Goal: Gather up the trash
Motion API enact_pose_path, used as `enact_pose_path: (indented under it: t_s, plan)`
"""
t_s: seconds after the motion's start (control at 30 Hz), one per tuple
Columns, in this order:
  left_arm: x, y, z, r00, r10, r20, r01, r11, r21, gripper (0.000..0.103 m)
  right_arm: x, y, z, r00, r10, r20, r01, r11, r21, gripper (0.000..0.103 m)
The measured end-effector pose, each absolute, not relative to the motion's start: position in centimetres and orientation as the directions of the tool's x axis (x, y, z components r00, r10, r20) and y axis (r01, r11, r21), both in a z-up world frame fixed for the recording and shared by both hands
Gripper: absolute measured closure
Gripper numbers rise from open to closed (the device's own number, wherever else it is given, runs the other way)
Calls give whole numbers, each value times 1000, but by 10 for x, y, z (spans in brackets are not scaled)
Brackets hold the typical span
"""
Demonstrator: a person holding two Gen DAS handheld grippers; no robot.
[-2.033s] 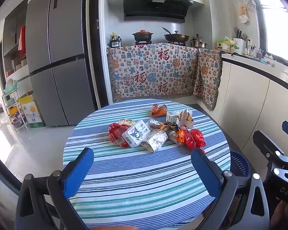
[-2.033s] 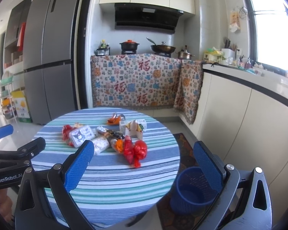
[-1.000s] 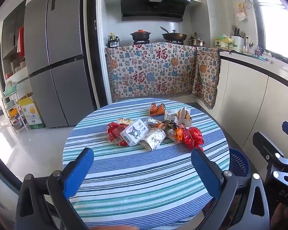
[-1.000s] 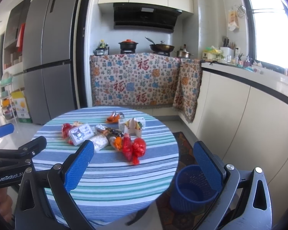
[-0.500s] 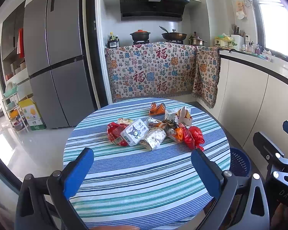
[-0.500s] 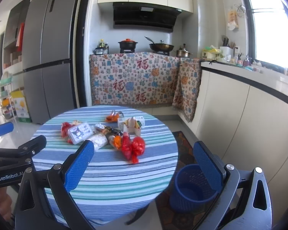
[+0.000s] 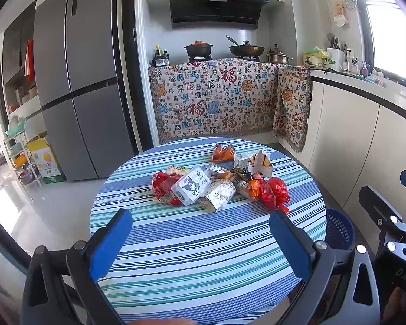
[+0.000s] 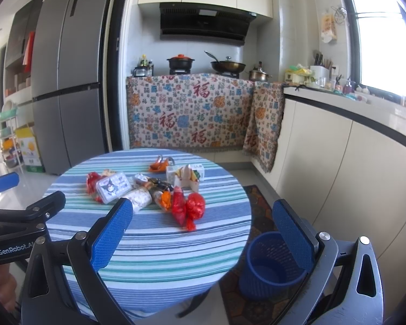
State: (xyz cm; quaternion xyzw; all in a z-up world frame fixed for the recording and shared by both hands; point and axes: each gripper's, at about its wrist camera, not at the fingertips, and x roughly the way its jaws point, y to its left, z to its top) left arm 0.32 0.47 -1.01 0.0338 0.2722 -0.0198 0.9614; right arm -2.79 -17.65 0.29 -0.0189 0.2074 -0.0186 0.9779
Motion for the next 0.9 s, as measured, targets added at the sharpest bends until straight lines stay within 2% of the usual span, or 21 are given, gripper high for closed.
enact_pose_path:
  t_s: [0.9]
  plan:
    - [9, 10, -21, 836, -18, -549, 54, 997, 49, 0, -28, -178, -1, 910, -45, -413, 28, 998, -48, 0]
